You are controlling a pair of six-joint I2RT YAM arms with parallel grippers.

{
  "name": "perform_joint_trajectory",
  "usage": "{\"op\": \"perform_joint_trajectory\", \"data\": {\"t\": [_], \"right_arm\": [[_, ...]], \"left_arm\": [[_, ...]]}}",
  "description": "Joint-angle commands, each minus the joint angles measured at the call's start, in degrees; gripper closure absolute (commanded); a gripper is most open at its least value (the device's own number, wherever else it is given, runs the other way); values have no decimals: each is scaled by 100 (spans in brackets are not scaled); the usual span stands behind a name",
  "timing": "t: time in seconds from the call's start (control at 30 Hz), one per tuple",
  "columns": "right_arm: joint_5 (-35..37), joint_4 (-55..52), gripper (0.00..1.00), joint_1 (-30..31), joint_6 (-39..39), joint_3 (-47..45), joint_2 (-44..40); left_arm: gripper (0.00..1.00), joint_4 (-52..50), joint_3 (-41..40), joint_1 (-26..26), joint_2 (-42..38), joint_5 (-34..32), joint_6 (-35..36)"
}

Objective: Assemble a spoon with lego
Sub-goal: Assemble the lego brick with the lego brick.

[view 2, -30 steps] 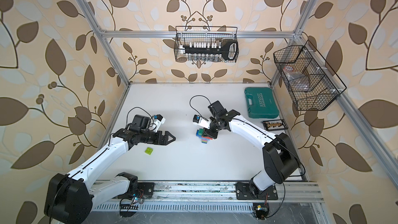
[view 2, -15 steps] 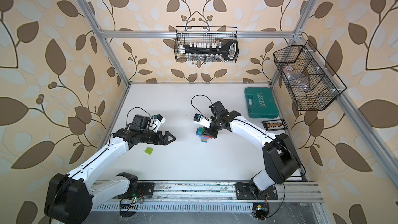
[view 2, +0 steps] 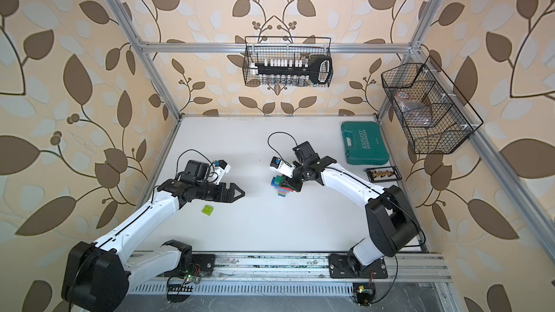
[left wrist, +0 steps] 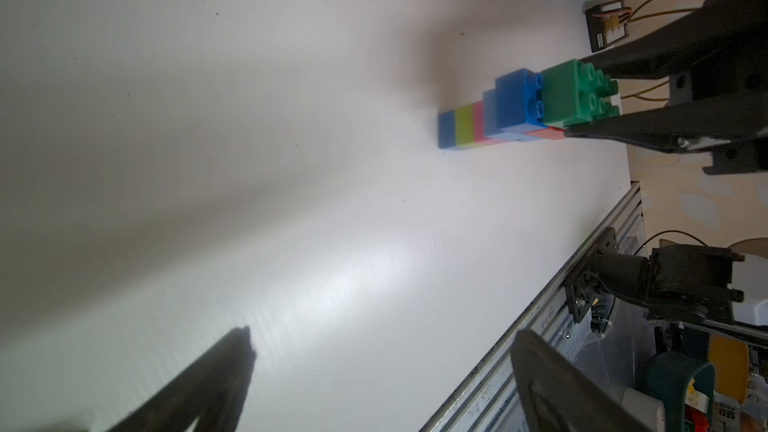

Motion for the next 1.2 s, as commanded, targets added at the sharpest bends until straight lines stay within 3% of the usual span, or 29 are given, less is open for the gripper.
{"op": "perform_joint_trajectory", "data": {"t": [0.0, 0.47, 1.17], "right_arm": [[148, -815, 100, 0, 132, -238, 658], [294, -1790, 100, 222, -12, 1251, 1357], [563, -1236, 100, 280, 102, 963, 948]], "left_arm": [[1, -59, 103, -59, -16, -38, 117], [1, 1153, 421, -51, 999, 377, -648], [1, 1350, 946, -57, 1757, 552, -607]]}}
